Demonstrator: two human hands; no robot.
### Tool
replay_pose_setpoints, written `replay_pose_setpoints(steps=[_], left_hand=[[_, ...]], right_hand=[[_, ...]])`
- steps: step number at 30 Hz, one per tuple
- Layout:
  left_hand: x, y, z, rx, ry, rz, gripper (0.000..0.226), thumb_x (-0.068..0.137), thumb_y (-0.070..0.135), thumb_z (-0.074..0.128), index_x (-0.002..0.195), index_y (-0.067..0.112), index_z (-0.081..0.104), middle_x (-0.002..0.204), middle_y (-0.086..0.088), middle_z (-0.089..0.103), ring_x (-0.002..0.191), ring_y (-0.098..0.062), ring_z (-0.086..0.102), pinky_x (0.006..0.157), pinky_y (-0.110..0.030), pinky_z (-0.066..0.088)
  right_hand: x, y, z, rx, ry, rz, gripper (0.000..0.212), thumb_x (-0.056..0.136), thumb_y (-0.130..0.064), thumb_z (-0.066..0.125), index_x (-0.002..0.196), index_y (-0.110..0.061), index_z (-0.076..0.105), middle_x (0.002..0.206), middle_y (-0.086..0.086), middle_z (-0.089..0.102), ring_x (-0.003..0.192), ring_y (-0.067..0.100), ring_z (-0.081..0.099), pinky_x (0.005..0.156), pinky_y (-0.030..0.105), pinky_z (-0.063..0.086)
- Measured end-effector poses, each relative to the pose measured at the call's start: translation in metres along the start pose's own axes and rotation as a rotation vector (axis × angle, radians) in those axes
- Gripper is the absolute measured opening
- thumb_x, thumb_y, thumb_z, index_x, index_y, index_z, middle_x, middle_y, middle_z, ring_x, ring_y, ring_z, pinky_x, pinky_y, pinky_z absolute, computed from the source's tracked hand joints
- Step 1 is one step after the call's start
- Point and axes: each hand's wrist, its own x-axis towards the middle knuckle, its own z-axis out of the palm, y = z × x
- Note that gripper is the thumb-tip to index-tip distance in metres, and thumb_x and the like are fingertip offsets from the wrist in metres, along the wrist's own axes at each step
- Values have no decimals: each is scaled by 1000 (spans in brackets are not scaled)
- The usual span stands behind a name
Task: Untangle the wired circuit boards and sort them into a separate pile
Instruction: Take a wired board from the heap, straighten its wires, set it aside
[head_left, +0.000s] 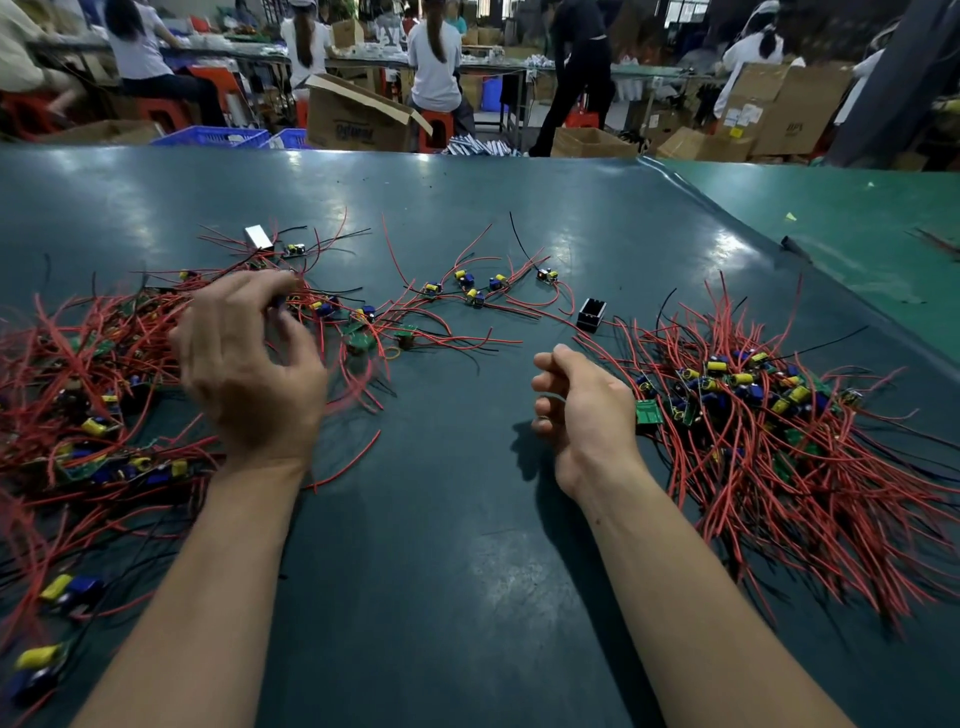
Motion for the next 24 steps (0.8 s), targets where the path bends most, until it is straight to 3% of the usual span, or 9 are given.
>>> replay_pose_setpoints(steps=[3, 6, 8, 12, 15, 17, 19, 22, 24], left_hand=[[-3, 19, 2, -145, -88, 125, 24, 84, -8, 59, 103, 1, 70, 105, -15, 68, 98, -33, 62, 85, -46, 47], [-8, 42, 1, -318, -176, 235, 18, 90, -7, 58, 100, 1, 71, 103, -14, 68, 95, -32, 62, 83, -49, 50], [-13, 56, 1, -418, -268, 296, 17, 91, -6, 57, 96, 1, 72, 99, -13, 67, 92, -32, 63, 81, -49, 50], [-23, 73, 2, -553, -407, 329, 25, 95, 5, 51, 86, -2, 73, 92, -14, 67, 90, -33, 64, 81, -45, 51], [-22, 71, -1, -494, -352, 292, 16, 79, -3, 59, 85, 1, 73, 92, -12, 66, 93, -33, 58, 86, -43, 47], [-25, 72, -2, -519, -347, 212, 10, 80, 6, 62, 82, 3, 71, 84, -8, 64, 81, -27, 57, 76, -40, 48], [-31, 78, -2, -603, -442, 45, 13, 86, 19, 64, 81, 8, 68, 75, -1, 63, 66, -18, 56, 65, -34, 49], [-37, 83, 4, -614, -557, -374, 25, 85, 39, 73, 81, 17, 63, 70, 7, 64, 59, -10, 61, 59, -23, 50], [-37, 82, 7, -671, -567, -631, 33, 77, 44, 77, 79, 16, 59, 70, 0, 66, 60, -19, 66, 57, -30, 53]], right_hand=[[-5, 0, 4, -113, -215, 29, 21, 97, -28, 57, 85, -14, 67, 64, -3, 63, 43, 9, 49, 38, 17, 35], [-13, 4, 11, -185, -454, 156, 38, 96, -48, 52, 95, -14, 69, 73, 0, 69, 48, 11, 58, 39, 17, 40], [-15, 7, 14, -161, -510, 188, 45, 94, -55, 49, 96, -14, 69, 74, 0, 70, 49, 12, 60, 40, 18, 40], [-14, 6, 12, -21, -501, 135, 15, 95, -29, 61, 83, -19, 64, 68, -3, 66, 49, 10, 56, 38, 17, 37], [-10, 0, 7, 104, -412, 59, 11, 92, -15, 63, 82, -18, 63, 71, -2, 68, 47, 9, 58, 36, 16, 38], [-8, -4, 4, 132, -376, -30, 10, 90, -13, 64, 83, -17, 69, 78, -1, 71, 54, 11, 62, 38, 16, 42], [-8, -4, 3, -8, -370, -166, 12, 92, -11, 63, 87, -16, 73, 86, 0, 73, 65, 14, 65, 44, 18, 46], [-12, 3, 5, -198, -385, -306, 16, 93, -3, 61, 91, -14, 73, 81, 4, 72, 71, 15, 64, 48, 20, 48], [-12, 4, 5, -216, -371, -358, 19, 93, 0, 60, 91, -14, 73, 78, 2, 71, 70, 13, 63, 50, 21, 49]])
